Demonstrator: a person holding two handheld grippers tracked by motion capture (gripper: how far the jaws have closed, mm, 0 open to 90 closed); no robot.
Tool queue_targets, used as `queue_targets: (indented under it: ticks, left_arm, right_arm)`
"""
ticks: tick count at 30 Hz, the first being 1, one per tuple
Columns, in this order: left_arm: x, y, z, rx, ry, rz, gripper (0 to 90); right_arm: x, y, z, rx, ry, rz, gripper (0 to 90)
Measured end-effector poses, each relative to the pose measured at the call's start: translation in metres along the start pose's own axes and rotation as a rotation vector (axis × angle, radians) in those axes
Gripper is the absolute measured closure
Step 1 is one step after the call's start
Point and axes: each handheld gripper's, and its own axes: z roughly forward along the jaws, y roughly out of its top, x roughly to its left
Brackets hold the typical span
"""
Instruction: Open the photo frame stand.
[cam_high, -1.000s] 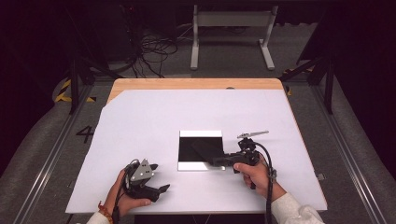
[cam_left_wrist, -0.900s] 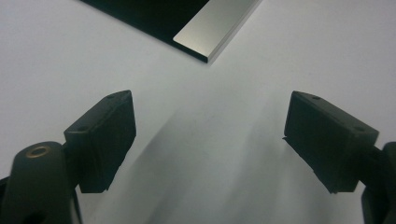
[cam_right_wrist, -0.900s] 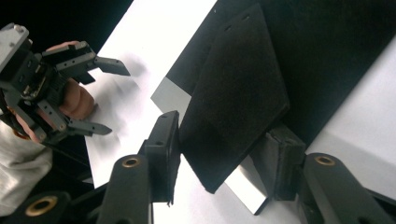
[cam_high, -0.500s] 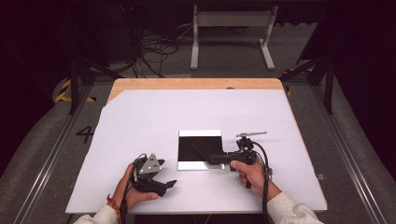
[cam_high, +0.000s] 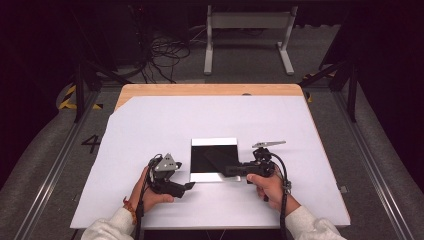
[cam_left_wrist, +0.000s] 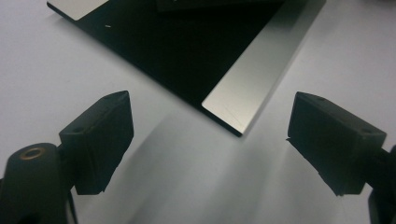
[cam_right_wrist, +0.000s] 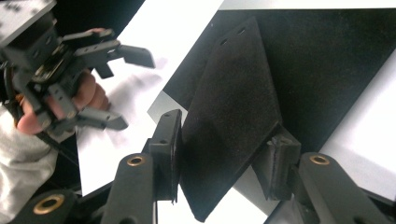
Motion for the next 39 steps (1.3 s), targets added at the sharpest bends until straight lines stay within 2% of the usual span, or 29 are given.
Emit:
queue_targets:
  ticks: [5,8,9,11,16,18,20,23,29,30,31,33,34,37,39]
  left_arm:
    - [0.011,0.005,0.008,0.002,-0.006,-0.047,14.2]
    - [0.013,0.008,0.01,0.0,-0.011,-0.052,14.2]
    - [0.014,0.009,0.012,0.003,-0.023,-0.064,14.0]
    - [0.014,0.011,0.015,0.023,-0.021,-0.059,13.6]
    - [0.014,0.015,0.02,0.03,-0.034,-0.071,13.0]
    - [0.014,0.017,0.022,0.03,-0.052,-0.092,11.8]
    - [0.014,0.018,0.024,0.032,-0.05,-0.076,11.5]
    - [0.013,0.02,0.025,0.033,-0.061,-0.082,11.2]
    - [0.014,0.025,0.029,0.038,-0.099,-0.074,13.4]
    - [0.014,0.025,0.029,0.038,-0.099,-0.074,14.8]
    - [0.011,0.027,0.03,0.037,-0.102,-0.054,15.8]
    - [0.01,0.028,0.03,0.03,-0.097,-0.045,20.5]
    - [0.009,0.029,0.03,0.023,-0.095,-0.042,20.5]
    - [0.009,0.03,0.027,0.01,-0.074,-0.036,28.3]
    - [0.01,0.03,0.025,0.009,-0.081,-0.035,34.4]
  right_arm:
    - [0.002,0.0,-0.001,0.003,-0.006,-0.038,57.4]
    - [0.003,0.0,-0.001,0.003,-0.008,-0.048,57.6]
    - [0.004,-0.001,-0.002,0.003,-0.012,-0.056,57.6]
    - [0.006,-0.001,-0.002,0.004,-0.015,-0.073,58.1]
    - [0.011,-0.001,-0.004,0.001,-0.033,-0.122,58.9]
    - [0.014,-0.001,-0.005,0.005,-0.047,-0.144,58.9]
    - [0.018,-0.001,-0.005,0.004,-0.058,-0.172,59.0]
    - [0.022,-0.001,-0.006,0.003,-0.074,-0.211,59.2]
    - [0.023,-0.001,-0.005,0.014,-0.096,-0.247,59.1]
    - [0.023,-0.001,-0.005,0.014,-0.096,-0.247,59.1]
    - [0.026,-0.002,-0.006,0.017,-0.104,-0.27,59.2]
    - [0.028,-0.003,-0.006,0.02,-0.112,-0.287,59.2]
    - [0.028,-0.003,-0.006,0.02,-0.112,-0.287,59.2]
    - [0.028,-0.003,-0.006,0.02,-0.115,-0.291,59.2]
    - [0.027,-0.004,-0.006,0.028,-0.12,-0.289,59.2]
